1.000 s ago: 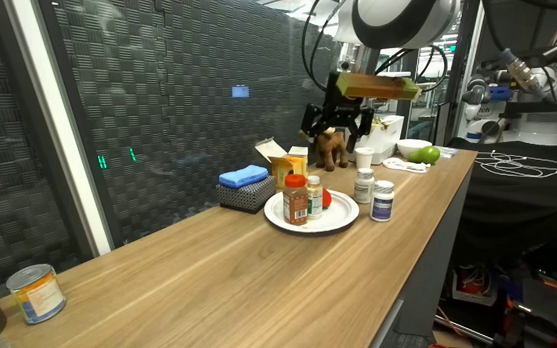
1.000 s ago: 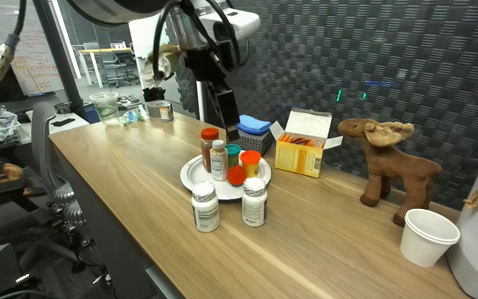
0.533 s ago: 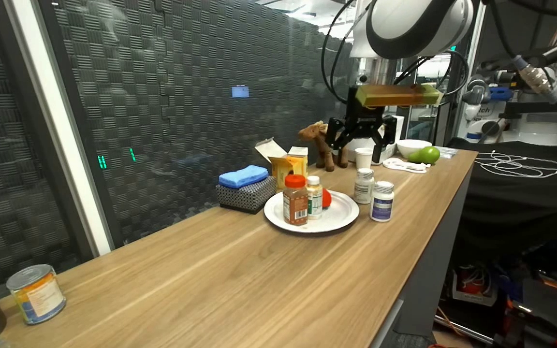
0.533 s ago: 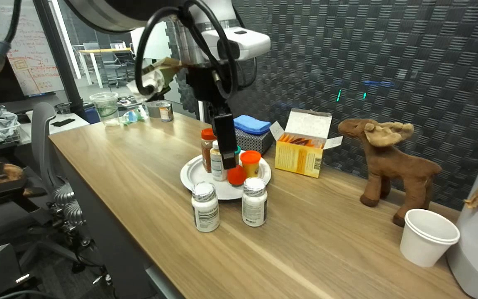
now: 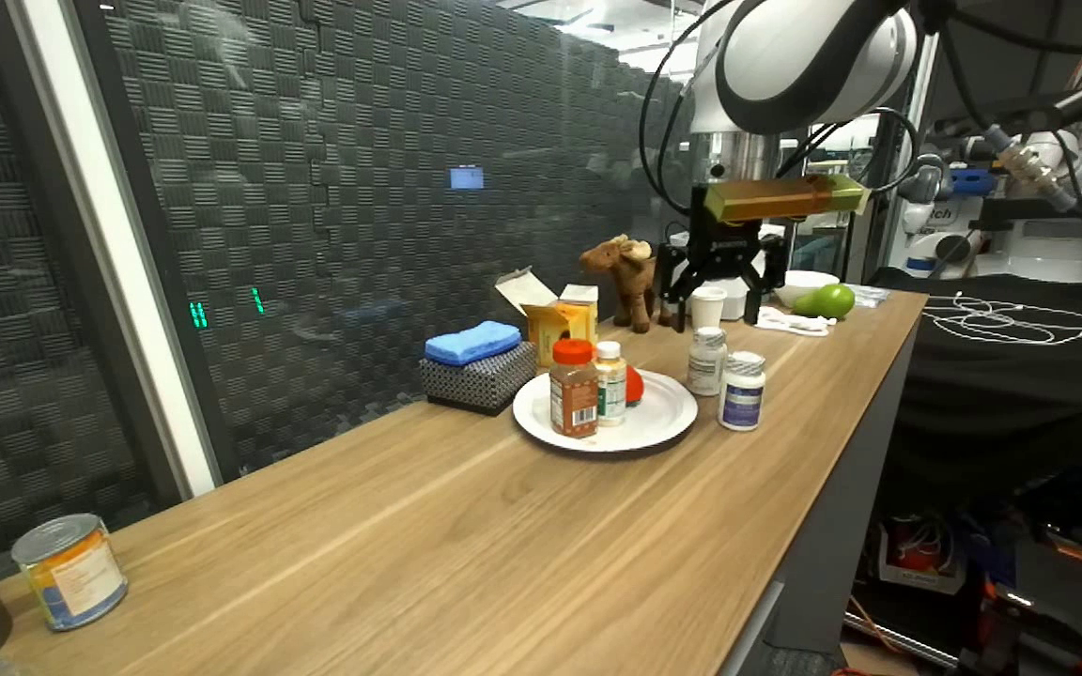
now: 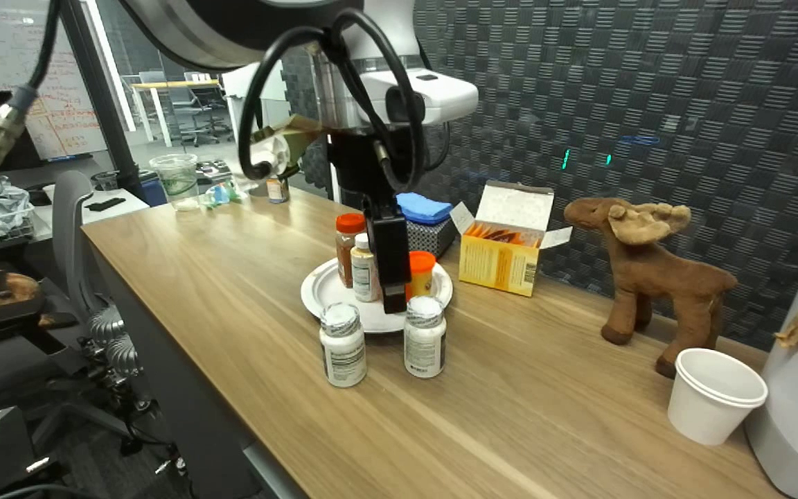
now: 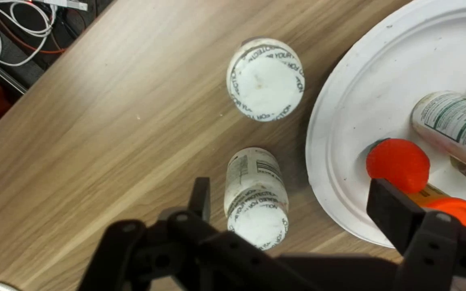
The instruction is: Put the bottles on the tray
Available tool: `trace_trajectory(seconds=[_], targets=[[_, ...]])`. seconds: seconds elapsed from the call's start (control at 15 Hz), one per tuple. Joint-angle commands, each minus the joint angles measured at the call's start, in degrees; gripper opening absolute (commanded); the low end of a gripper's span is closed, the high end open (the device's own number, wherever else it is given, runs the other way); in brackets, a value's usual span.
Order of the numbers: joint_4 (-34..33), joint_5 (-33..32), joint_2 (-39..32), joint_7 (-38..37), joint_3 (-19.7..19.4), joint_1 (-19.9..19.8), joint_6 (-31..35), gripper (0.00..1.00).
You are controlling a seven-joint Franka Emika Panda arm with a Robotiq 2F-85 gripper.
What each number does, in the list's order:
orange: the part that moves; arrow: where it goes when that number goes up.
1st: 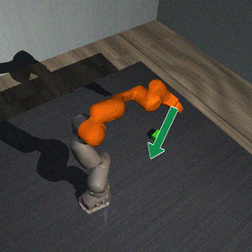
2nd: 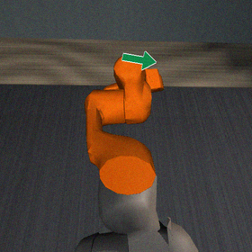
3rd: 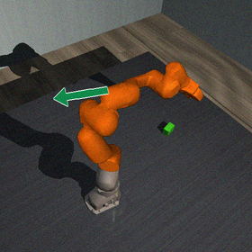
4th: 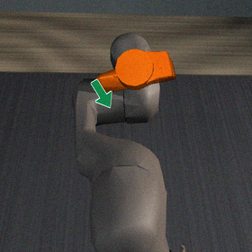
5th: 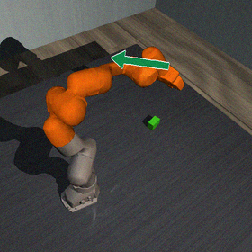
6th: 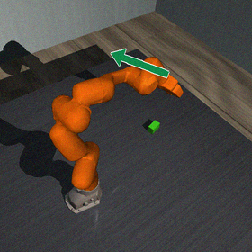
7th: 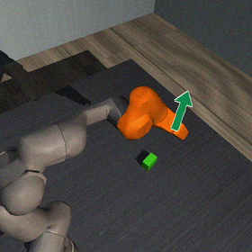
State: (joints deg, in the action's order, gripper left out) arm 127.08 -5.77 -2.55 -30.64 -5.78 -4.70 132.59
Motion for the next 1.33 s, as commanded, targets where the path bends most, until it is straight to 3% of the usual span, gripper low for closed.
trace_trajectory(seconds=[0.0,0.47,0.6,1.07,1.27], targets=[[-3.1,0.68,-2.31,1.24,-0.38,-0.23,-1.65,1.0],[-6.45,2.93,-6.65,2.45,-1.5,-0.62,-1.23,1.0],[-6.98,4.09,-7.26,3.13,-1.66,-0.76,-1.21,0.74],[-4.82,4.53,-5.2,2.94,-1.94,-0.3,-0.52,0.2],[-2.05,1.73,-1.76,0.26,-2.26,0.38,0.08,0.19]])
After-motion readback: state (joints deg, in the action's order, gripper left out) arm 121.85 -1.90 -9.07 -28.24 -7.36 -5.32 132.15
